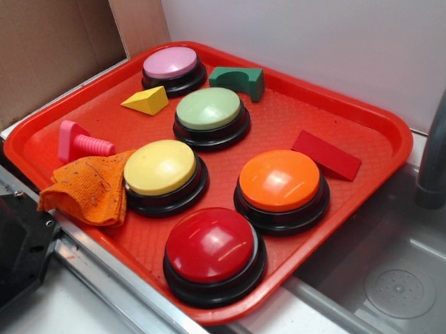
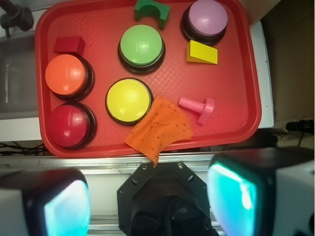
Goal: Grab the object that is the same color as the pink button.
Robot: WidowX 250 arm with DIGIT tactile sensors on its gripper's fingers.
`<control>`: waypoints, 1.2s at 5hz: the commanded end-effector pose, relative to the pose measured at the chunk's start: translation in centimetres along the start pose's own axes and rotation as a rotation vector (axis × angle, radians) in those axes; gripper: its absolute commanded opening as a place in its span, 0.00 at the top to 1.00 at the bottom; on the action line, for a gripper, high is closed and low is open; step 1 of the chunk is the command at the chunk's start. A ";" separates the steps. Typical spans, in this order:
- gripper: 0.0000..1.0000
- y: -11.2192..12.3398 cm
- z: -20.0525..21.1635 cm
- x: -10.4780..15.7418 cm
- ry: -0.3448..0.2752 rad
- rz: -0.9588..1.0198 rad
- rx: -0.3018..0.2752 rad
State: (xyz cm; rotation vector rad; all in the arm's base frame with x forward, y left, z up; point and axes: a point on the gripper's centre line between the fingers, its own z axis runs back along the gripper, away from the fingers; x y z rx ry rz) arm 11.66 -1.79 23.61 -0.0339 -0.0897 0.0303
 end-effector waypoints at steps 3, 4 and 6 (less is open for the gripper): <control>0.00 3.3 -4.5 1.8 -0.021 0.097 -0.081; 0.00 5.9 -9.0 2.6 -0.043 0.142 0.000; 0.00 10.0 -15.4 3.5 -0.024 0.187 0.081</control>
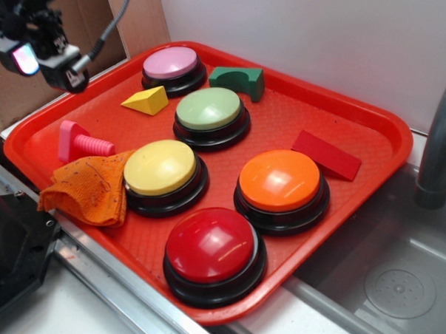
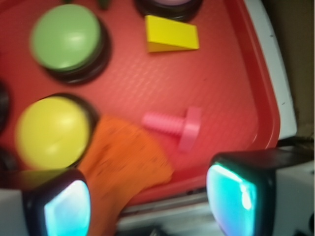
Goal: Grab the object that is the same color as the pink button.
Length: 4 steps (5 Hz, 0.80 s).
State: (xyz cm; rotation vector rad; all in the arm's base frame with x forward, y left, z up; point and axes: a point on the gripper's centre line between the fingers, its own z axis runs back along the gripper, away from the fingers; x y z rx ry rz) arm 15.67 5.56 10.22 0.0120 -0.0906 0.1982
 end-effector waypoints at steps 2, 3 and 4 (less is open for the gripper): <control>0.00 3.8 -6.1 0.9 0.041 0.066 0.123; 0.00 4.3 -8.1 0.6 0.088 0.066 0.165; 0.00 4.5 -9.2 0.6 0.117 0.072 0.184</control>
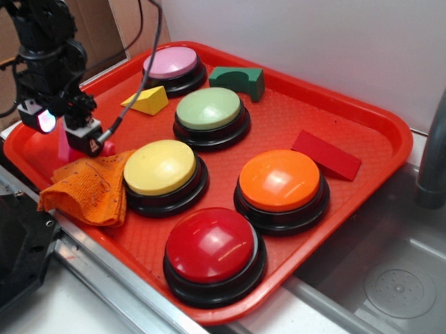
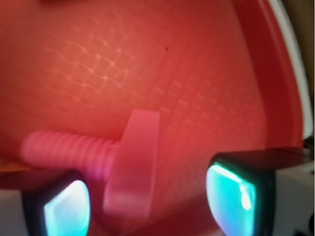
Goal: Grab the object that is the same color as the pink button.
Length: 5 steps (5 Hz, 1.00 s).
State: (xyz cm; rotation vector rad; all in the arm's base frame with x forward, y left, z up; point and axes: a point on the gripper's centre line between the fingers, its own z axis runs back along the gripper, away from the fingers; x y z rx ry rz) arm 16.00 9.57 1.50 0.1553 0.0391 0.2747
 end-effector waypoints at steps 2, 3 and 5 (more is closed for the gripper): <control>1.00 0.5 -0.5 0.6 -0.006 0.010 0.032; 1.00 0.5 0.7 1.0 -0.015 0.053 0.018; 1.00 -0.7 7.8 2.9 -0.038 0.165 -0.094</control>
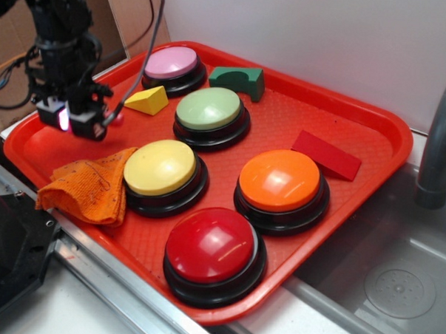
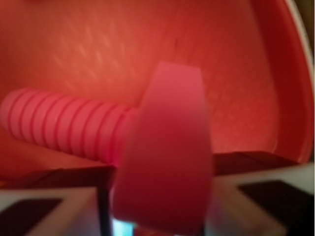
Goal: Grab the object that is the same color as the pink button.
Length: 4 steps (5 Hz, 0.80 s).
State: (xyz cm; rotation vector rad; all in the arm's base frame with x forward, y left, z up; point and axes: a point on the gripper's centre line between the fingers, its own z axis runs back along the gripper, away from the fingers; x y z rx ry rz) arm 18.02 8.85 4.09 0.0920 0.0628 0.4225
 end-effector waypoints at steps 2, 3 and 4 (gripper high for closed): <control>1.00 -1.9 14.8 -0.5 -0.165 0.001 -0.195; 1.00 -1.6 16.0 -1.0 -0.193 0.021 -0.225; 1.00 -1.8 15.1 -0.9 -0.169 -0.054 -0.208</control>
